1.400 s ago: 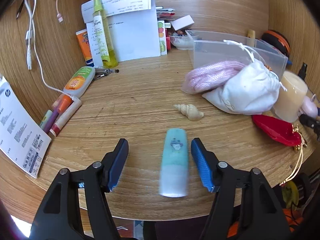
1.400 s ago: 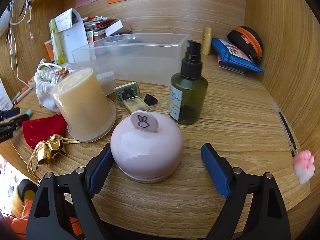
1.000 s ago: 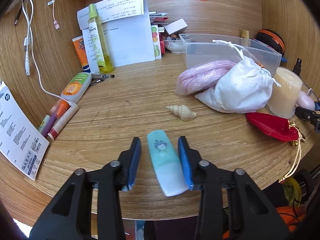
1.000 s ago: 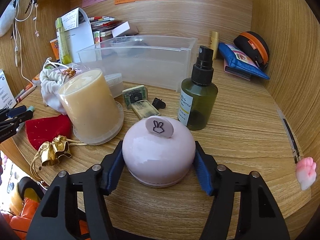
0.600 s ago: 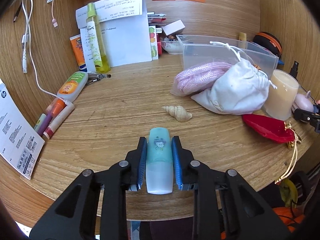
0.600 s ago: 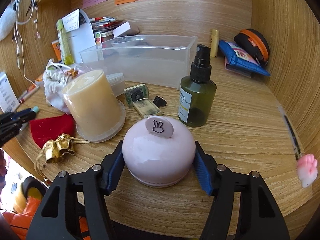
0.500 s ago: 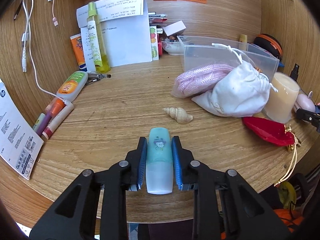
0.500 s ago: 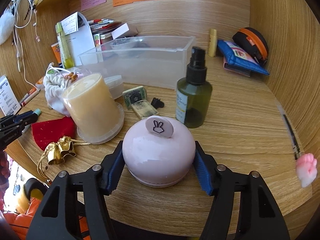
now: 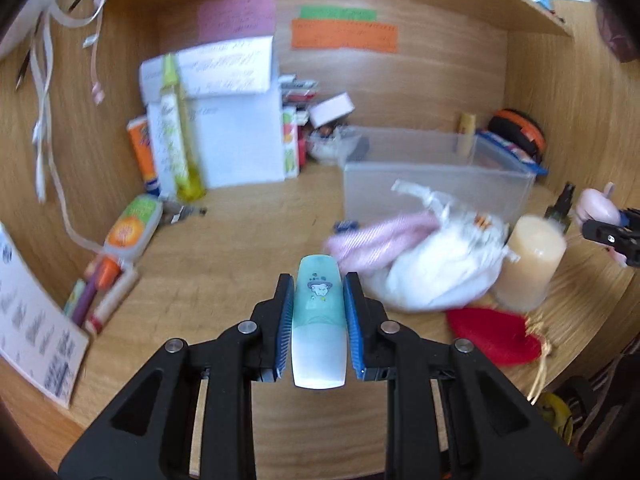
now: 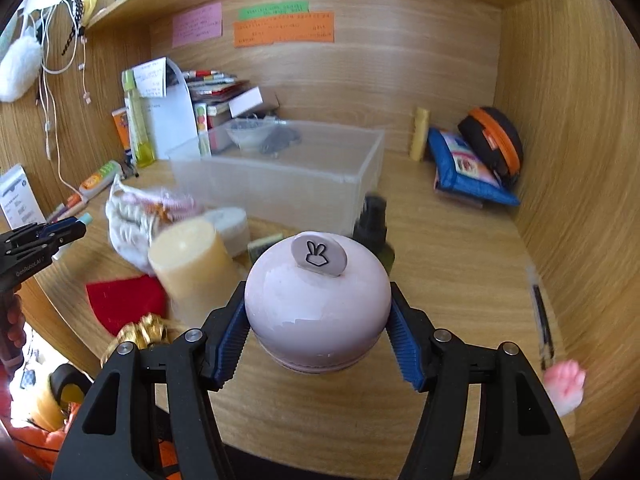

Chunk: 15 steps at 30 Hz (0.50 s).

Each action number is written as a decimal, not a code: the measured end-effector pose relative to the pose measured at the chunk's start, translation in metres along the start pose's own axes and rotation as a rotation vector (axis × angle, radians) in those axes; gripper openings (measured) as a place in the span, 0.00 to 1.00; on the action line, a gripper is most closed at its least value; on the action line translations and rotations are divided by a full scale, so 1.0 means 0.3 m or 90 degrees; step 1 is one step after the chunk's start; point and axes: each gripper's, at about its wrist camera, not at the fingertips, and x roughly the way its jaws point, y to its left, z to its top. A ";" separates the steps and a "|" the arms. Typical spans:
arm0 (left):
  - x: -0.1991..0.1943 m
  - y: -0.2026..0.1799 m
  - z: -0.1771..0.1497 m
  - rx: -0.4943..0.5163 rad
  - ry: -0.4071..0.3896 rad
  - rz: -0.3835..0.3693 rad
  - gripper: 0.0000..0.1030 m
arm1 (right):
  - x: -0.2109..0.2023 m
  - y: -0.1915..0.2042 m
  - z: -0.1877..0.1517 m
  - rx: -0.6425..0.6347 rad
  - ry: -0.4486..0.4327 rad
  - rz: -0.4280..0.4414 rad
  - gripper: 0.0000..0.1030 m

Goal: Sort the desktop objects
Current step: 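Carry both items into the clear bin and open both grippers to release them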

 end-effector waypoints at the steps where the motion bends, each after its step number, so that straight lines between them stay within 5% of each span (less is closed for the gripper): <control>1: -0.003 -0.006 0.016 0.004 -0.006 -0.003 0.24 | -0.001 -0.004 0.013 0.003 -0.002 0.004 0.58; 15: 0.016 -0.053 0.289 0.024 -0.085 -0.103 0.24 | -0.001 -0.038 0.264 0.019 -0.045 0.078 0.58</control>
